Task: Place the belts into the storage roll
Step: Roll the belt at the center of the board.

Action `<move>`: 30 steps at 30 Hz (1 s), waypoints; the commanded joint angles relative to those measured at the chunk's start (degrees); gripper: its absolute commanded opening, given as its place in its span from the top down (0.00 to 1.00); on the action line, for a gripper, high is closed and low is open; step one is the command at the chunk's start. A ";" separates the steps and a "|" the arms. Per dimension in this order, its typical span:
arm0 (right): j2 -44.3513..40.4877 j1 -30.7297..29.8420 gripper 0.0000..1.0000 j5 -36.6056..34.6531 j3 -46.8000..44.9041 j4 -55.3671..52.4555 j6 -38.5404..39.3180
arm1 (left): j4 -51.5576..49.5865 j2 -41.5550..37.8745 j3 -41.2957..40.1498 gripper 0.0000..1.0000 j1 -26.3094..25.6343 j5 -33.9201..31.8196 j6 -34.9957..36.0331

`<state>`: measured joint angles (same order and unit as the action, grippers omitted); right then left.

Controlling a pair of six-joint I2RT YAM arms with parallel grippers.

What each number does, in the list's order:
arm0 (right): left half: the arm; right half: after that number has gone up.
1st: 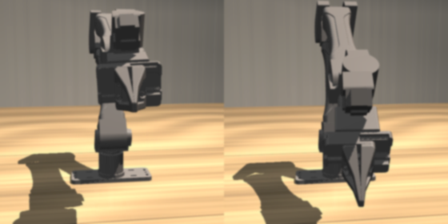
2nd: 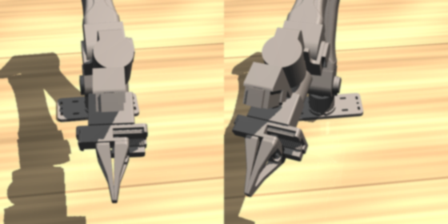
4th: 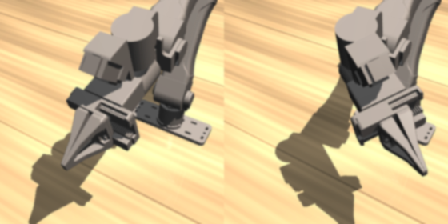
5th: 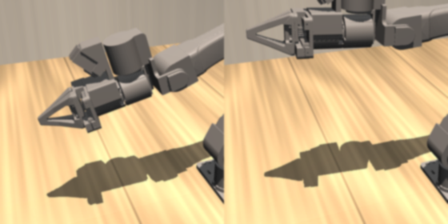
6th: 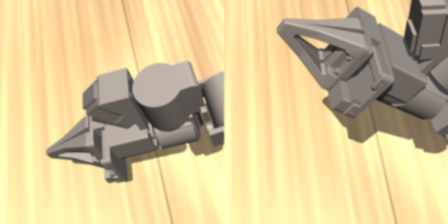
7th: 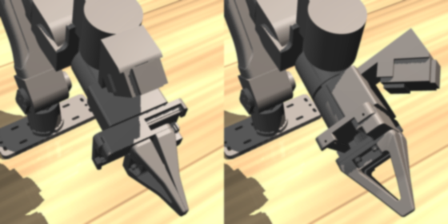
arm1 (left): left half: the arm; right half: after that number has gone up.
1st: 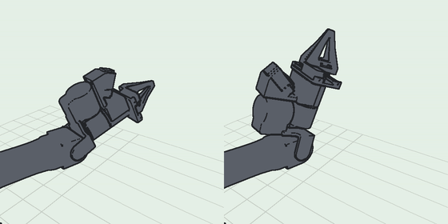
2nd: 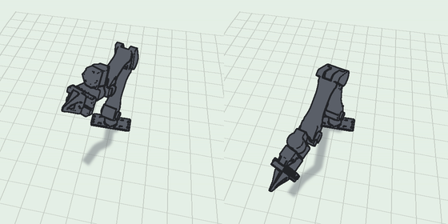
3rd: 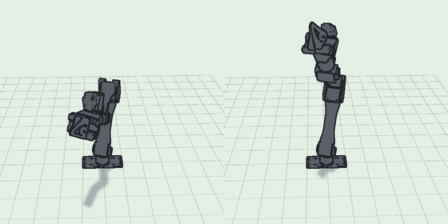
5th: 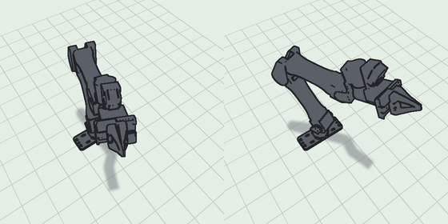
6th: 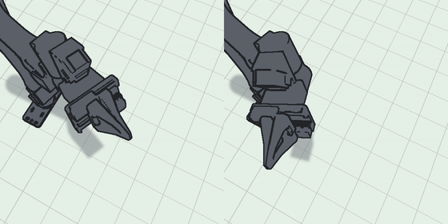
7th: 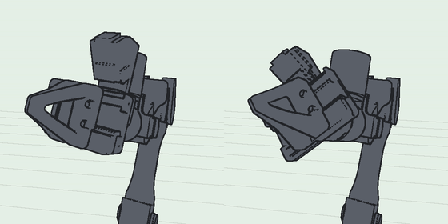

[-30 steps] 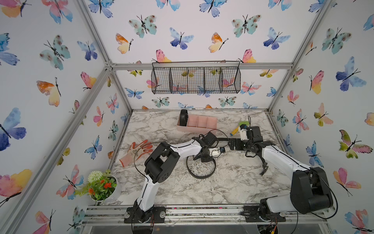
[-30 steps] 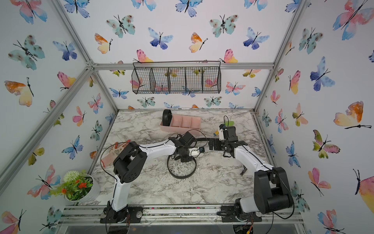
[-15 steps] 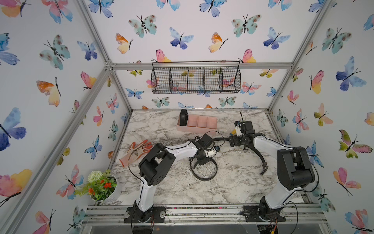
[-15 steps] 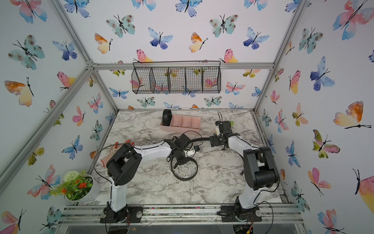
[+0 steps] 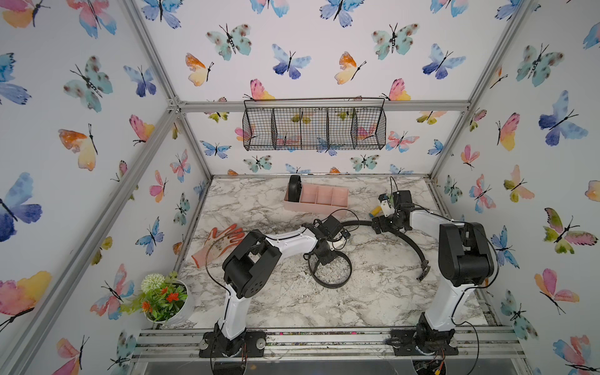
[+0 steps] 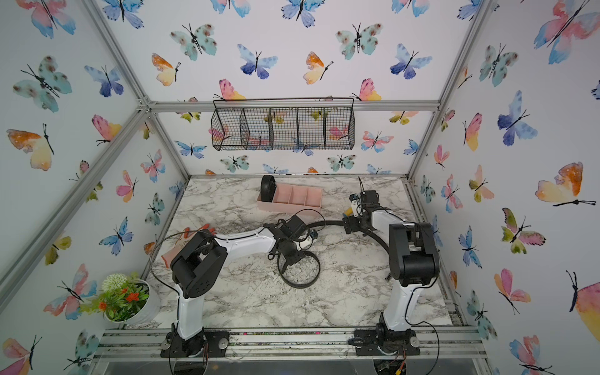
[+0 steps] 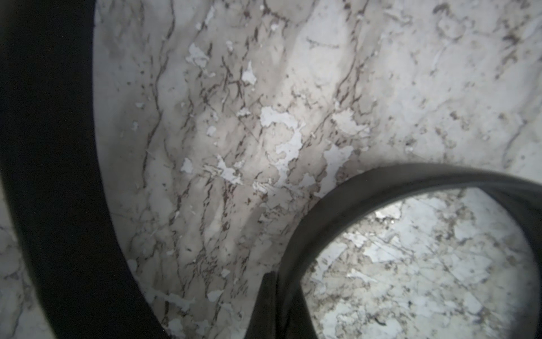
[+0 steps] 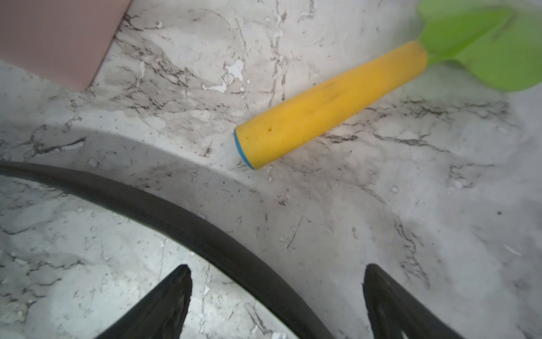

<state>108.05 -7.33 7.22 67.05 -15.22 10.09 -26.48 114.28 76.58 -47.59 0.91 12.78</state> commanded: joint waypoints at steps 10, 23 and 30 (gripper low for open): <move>-2.26 -0.14 0.70 9.05 -7.10 2.59 -14.12 | -1.26 -3.14 -5.33 1.00 4.60 -2.86 -22.13; -21.91 -13.17 0.84 15.49 -30.26 23.90 -48.44 | 1.35 -0.22 -4.00 1.00 8.66 2.10 -35.51; -20.19 -22.45 0.85 12.53 -30.71 28.28 -59.02 | 2.43 -3.00 -5.34 1.00 8.88 -0.82 -42.69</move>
<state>86.56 -28.67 20.88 35.20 8.97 -41.74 -22.96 111.92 72.40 -38.79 1.85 -24.69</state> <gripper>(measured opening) 0.150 0.048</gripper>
